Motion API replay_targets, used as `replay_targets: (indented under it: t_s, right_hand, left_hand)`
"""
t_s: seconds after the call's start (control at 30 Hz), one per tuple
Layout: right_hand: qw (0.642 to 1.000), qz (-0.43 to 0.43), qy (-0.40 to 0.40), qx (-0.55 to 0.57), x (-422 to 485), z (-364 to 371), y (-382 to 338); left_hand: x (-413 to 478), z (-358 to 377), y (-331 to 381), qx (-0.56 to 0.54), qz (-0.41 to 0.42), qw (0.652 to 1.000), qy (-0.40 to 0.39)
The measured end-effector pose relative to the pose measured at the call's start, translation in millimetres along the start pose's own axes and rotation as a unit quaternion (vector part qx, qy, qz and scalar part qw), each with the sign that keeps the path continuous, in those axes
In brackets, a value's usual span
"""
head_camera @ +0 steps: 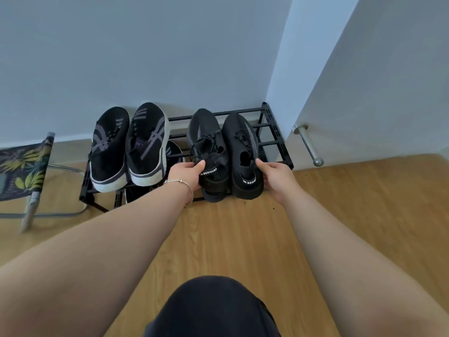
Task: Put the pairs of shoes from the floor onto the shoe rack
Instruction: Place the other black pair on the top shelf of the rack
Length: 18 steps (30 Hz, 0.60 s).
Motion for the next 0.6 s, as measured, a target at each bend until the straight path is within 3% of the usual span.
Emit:
replay_targets:
  t_s: [0.3,0.4,0.47,0.53,0.6]
  right_hand:
    - [0.997,-0.068,0.015,0.044,-30,2,17]
    - [0.991,-0.109,-0.009,-0.080,-55,4,26]
    - [0.974,-0.112,-0.018,-0.197,-61,11,30]
    - [0.947,-0.114,0.002,-0.299,-62,19,27]
    - [0.934,-0.133,0.035,-0.330,-58,22,22]
  left_hand:
    - [-33,9,-7,0.066,0.061,0.996,0.015]
    - [-51,12,-12,0.216,0.097,0.972,-0.007]
    - [-50,11,-17,0.317,0.078,0.945,0.006]
    - [-44,11,-20,0.368,0.067,0.927,0.023]
    - [-41,11,-20,0.390,0.073,0.917,0.034]
Point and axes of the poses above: each hand's wrist, its own x-axis towards the middle knuckle, its own z-axis out of the palm, y = z × x, the point moved 3 cm from there along x, towards the middle knuckle, and after that the axes turned 14 degrees about -y, right-handed, at the moved point
